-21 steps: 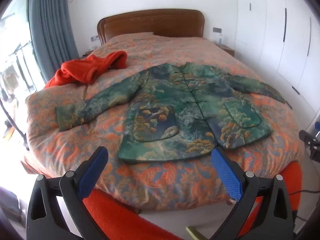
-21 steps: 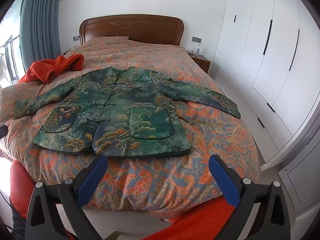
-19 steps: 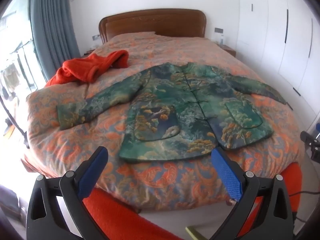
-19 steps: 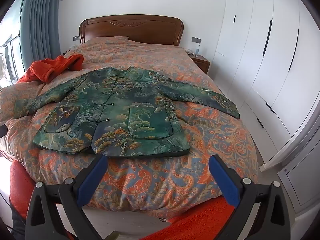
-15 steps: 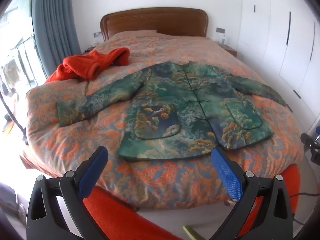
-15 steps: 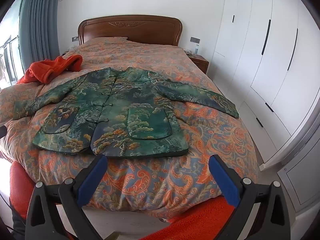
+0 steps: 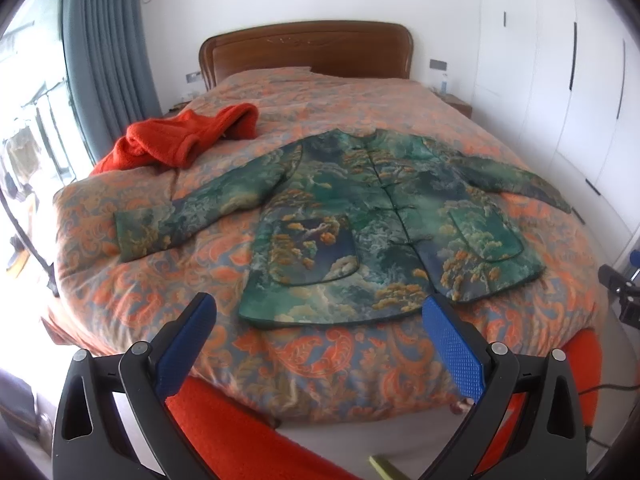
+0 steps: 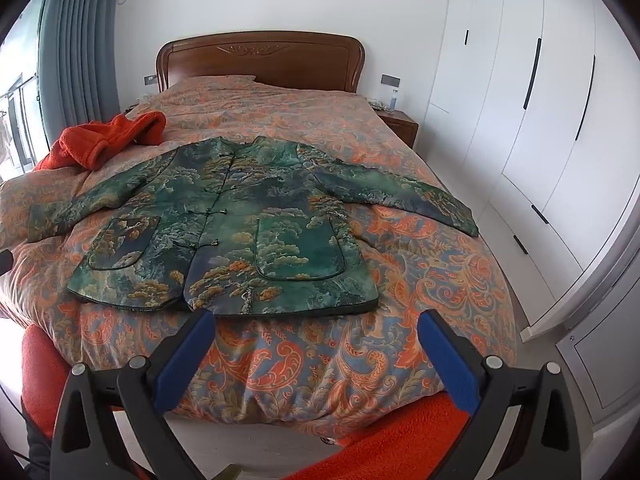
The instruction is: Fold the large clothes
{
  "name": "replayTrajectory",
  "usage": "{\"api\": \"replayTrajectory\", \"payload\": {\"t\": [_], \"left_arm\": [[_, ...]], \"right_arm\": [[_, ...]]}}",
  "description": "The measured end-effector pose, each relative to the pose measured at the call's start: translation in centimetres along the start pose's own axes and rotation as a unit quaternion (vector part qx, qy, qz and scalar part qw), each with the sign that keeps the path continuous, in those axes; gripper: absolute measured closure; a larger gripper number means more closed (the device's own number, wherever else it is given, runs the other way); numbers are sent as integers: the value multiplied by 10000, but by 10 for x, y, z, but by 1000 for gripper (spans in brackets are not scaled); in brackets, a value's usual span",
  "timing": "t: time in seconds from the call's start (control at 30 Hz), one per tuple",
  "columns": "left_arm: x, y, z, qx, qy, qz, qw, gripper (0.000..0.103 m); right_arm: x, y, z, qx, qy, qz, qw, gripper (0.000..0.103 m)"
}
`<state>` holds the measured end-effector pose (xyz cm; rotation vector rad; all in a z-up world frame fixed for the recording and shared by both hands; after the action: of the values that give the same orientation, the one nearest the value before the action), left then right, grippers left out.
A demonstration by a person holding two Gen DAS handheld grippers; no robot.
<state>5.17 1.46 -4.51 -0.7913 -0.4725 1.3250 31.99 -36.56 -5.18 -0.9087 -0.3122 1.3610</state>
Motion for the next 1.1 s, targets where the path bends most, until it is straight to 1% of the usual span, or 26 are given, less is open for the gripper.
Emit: {"api": "replayTrajectory", "payload": {"t": [0.27,0.53,1.1], "left_arm": [[-7,3,-2,36,40,-100,9999,0],[-8,2,0,-15,79,-95,9999,0],[-9,5,-3,57,122,-94,9999,0]], "right_arm": [[2,2,-1,59,-11,-19,10000,0],[2,3,-2,45,-55,-50,10000,0],[6,6,-5,112,-102,-2,9999,0]]}}
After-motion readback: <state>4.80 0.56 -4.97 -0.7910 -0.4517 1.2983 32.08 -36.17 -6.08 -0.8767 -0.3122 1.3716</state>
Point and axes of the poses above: each gripper's, at about its wrist camera, not at the fingertips, and z roughly against the way its jaws point, x to its left, y to its underside, the point moved 7 cm from there along -z, roughly the way its jaws point, and after that the axes turned 14 degrees about y, right-handed, at the moved point
